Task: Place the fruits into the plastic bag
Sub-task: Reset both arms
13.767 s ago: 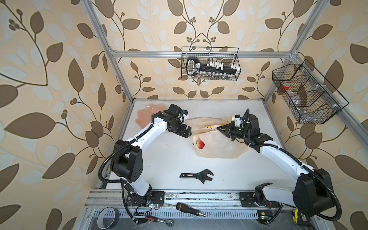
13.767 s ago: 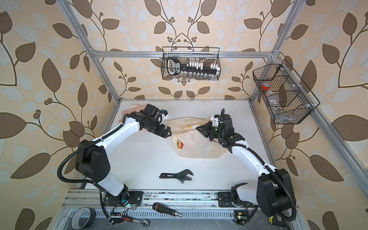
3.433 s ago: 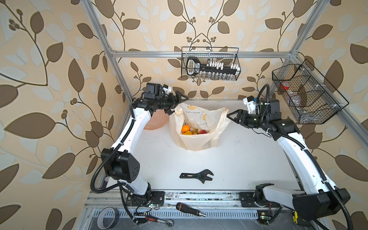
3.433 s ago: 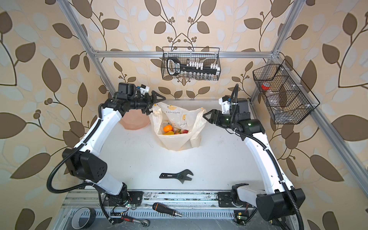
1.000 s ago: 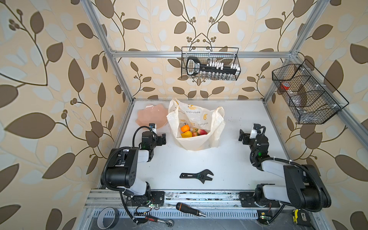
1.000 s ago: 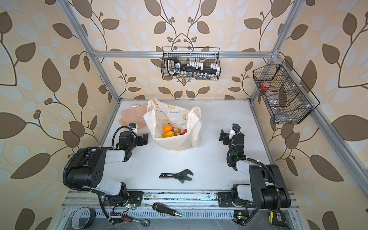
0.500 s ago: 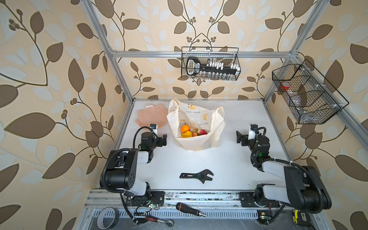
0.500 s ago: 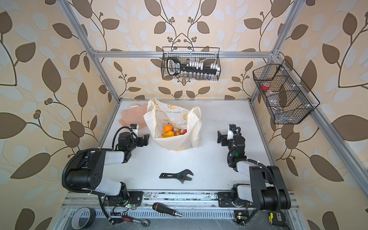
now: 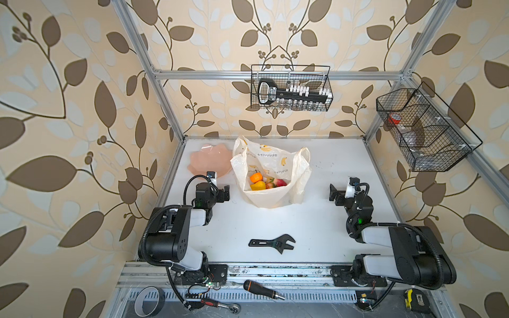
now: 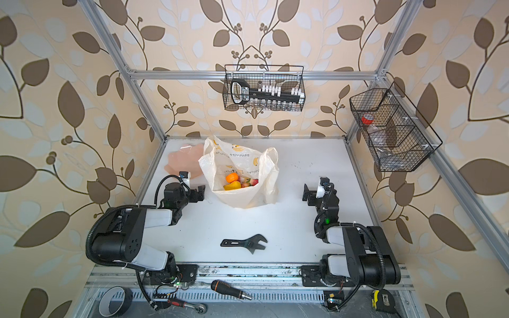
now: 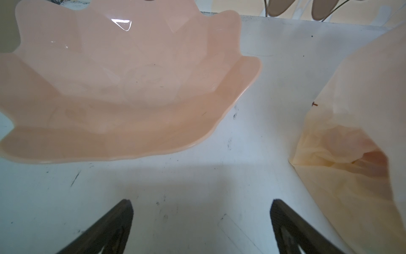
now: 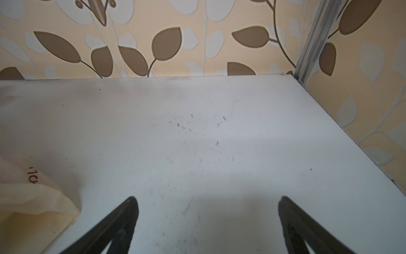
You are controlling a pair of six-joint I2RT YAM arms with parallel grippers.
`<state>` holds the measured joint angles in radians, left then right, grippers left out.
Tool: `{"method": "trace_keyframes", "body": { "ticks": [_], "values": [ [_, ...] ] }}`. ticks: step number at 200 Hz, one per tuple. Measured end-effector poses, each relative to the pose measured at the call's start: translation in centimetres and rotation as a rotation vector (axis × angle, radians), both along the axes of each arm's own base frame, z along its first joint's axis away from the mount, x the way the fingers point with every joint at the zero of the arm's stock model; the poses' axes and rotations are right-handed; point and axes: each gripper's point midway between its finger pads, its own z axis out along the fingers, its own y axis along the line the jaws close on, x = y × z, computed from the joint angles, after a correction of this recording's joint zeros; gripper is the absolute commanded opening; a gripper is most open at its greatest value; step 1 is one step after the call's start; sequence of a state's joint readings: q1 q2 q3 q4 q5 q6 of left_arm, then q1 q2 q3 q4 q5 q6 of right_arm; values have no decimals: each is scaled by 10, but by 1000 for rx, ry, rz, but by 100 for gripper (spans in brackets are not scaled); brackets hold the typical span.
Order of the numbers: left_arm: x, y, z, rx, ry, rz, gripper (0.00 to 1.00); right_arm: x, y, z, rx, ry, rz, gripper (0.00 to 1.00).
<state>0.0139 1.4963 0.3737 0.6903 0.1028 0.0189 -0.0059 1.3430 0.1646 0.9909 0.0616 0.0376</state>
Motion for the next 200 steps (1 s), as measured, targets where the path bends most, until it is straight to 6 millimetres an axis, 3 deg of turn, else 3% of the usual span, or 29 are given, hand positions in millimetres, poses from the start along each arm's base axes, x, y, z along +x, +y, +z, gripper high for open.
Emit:
{"method": "trace_keyframes", "body": {
  "ticks": [133,173,200],
  "values": [
    [5,0,-2,3,12,3,99,0,1,0,-4,-1,4,100],
    [-6,-22,5,-29,-22,-143,99,-5,21,6,-6,-38,140,100],
    [0,-4,4,-17,-4,-27,99,-4,7,3,0,-25,38,100]
  ]
}}
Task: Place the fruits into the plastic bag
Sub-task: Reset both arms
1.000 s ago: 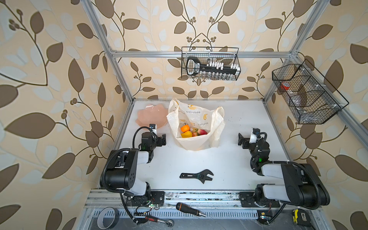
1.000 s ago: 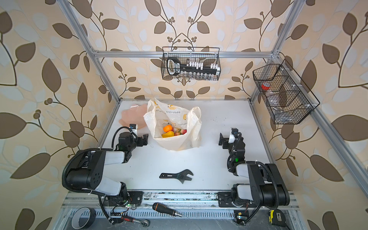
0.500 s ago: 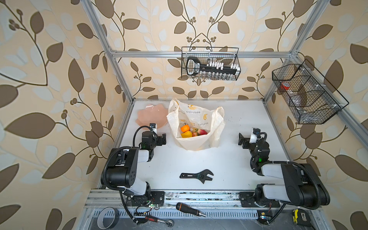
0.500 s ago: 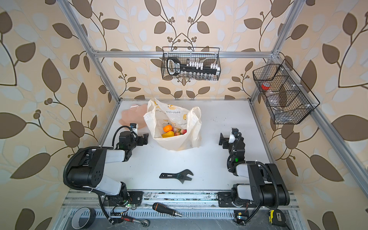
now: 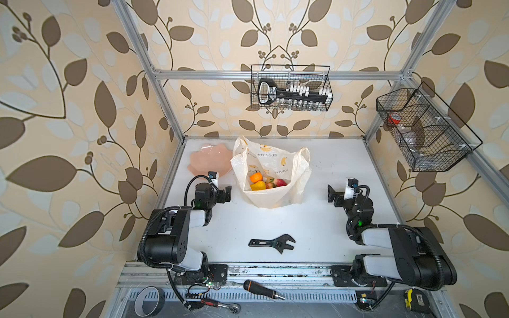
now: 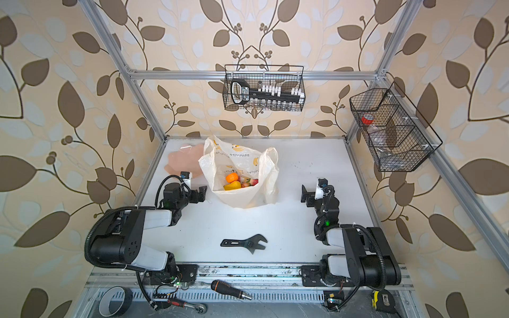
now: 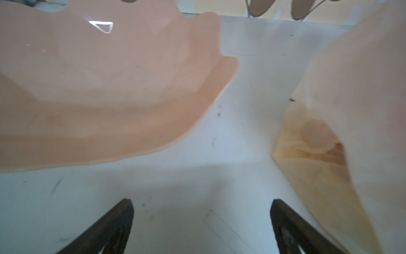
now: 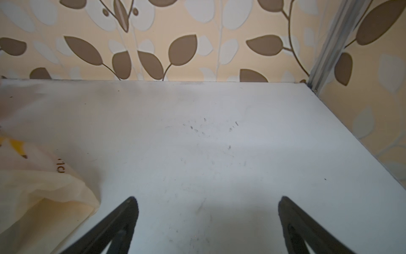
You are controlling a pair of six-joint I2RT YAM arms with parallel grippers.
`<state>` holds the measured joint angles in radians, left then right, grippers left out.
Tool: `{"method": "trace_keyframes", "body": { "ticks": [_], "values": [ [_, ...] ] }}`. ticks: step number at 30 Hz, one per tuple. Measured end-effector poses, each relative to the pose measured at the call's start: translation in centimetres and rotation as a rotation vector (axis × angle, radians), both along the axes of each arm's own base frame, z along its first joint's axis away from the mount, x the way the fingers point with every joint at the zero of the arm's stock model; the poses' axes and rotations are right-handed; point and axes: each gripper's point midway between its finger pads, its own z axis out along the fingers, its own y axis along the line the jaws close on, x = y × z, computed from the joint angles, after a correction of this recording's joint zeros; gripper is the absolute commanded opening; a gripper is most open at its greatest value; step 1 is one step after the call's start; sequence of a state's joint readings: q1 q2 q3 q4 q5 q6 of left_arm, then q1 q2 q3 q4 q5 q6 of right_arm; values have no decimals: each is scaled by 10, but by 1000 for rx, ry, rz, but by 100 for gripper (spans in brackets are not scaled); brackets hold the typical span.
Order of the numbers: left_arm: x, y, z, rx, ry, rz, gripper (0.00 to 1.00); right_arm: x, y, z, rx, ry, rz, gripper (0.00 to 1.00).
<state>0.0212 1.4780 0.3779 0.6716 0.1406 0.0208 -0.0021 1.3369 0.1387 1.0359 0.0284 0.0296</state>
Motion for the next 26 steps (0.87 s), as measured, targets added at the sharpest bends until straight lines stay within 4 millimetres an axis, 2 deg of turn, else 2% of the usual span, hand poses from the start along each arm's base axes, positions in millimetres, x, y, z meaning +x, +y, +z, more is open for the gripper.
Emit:
{"method": "trace_keyframes", "body": {
  "ticks": [26],
  "values": [
    [4,0,3,-1,3,-4,99,4,-7,0,-5,12,-32,100]
  ]
}}
